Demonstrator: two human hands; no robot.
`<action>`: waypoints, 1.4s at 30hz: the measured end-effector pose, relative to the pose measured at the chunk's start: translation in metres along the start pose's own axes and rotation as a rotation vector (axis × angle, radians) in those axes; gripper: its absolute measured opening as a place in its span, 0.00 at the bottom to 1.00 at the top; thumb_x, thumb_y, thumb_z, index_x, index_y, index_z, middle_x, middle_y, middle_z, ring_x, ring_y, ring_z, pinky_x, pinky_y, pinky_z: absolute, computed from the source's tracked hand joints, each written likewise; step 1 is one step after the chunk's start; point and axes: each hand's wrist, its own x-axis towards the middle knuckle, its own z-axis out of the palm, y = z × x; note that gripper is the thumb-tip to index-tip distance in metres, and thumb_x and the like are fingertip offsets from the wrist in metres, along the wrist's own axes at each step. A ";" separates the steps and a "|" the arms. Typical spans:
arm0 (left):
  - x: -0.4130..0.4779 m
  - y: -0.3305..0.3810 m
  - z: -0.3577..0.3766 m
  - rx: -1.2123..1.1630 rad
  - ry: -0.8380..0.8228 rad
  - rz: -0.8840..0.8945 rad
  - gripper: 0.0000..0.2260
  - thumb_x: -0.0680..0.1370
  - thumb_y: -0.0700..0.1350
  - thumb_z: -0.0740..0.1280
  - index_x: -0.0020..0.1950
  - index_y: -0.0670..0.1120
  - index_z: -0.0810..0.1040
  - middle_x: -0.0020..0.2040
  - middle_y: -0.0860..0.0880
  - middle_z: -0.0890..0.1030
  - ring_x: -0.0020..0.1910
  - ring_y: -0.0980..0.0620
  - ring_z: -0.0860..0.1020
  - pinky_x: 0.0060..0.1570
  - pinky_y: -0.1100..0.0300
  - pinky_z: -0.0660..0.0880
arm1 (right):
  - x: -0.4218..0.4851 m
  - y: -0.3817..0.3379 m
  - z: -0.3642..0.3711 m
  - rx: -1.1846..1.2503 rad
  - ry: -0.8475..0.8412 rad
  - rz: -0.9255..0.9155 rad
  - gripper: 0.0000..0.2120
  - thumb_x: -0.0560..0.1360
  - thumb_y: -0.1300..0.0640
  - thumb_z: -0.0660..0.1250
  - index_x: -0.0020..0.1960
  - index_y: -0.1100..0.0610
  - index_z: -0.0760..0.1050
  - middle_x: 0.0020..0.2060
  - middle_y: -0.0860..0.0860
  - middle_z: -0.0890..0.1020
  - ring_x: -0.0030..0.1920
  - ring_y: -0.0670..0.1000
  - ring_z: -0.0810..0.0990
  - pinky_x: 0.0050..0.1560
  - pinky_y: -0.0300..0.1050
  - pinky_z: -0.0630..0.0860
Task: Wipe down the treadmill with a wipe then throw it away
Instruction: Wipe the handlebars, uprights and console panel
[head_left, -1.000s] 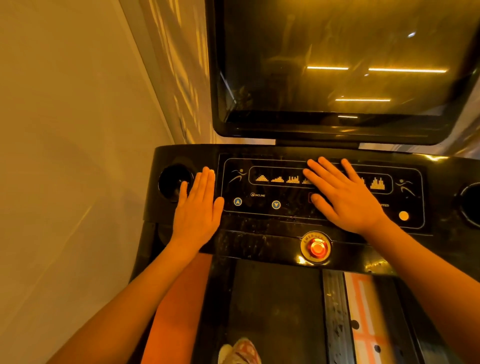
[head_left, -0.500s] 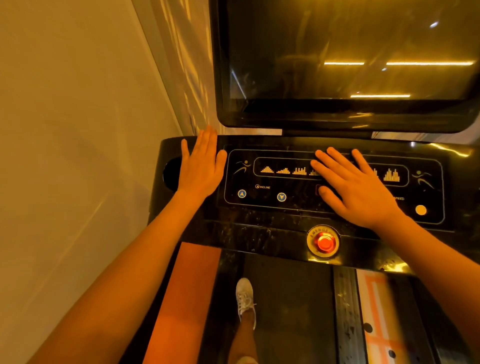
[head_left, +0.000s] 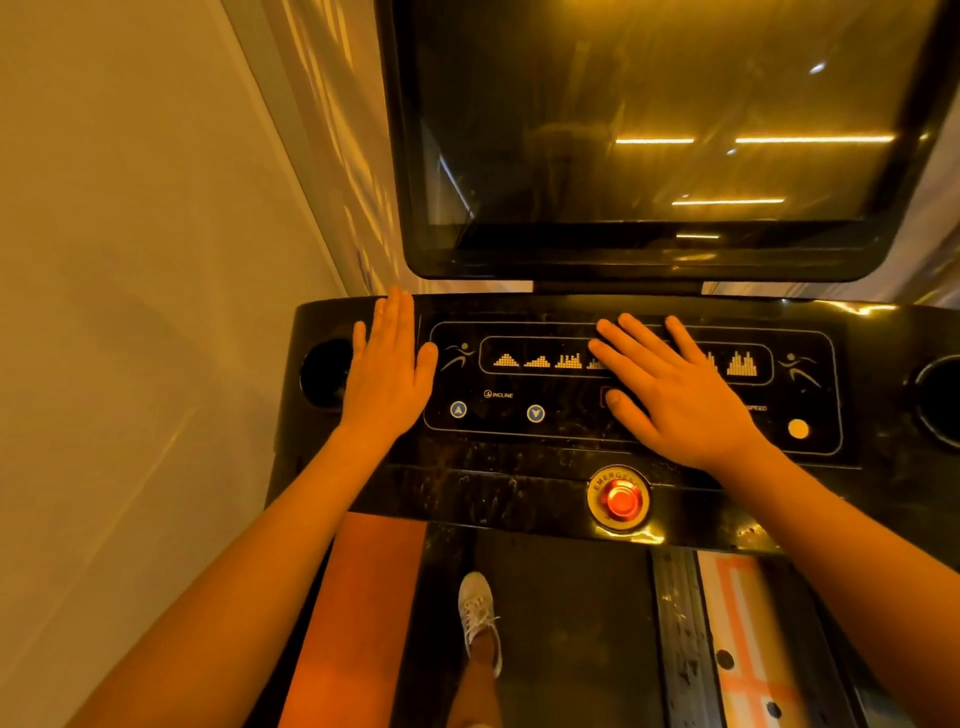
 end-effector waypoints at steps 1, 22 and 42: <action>-0.008 0.001 0.003 -0.010 0.001 0.003 0.30 0.86 0.54 0.52 0.84 0.46 0.45 0.84 0.47 0.46 0.83 0.48 0.45 0.80 0.45 0.44 | 0.000 0.000 0.000 0.001 0.000 0.002 0.28 0.85 0.42 0.49 0.82 0.51 0.57 0.82 0.50 0.57 0.83 0.52 0.51 0.81 0.62 0.45; 0.010 0.009 -0.002 -0.022 -0.003 -0.044 0.28 0.87 0.54 0.50 0.84 0.46 0.47 0.84 0.47 0.48 0.83 0.47 0.46 0.79 0.40 0.41 | -0.001 0.001 0.001 0.013 0.034 -0.008 0.28 0.84 0.43 0.51 0.82 0.51 0.59 0.82 0.50 0.58 0.83 0.52 0.51 0.81 0.61 0.44; -0.042 0.012 0.012 -0.127 0.040 -0.022 0.28 0.87 0.50 0.52 0.84 0.46 0.47 0.84 0.46 0.47 0.83 0.48 0.45 0.79 0.47 0.40 | -0.001 -0.001 -0.004 0.018 0.022 -0.004 0.28 0.85 0.43 0.51 0.82 0.52 0.59 0.82 0.51 0.58 0.82 0.53 0.52 0.81 0.61 0.44</action>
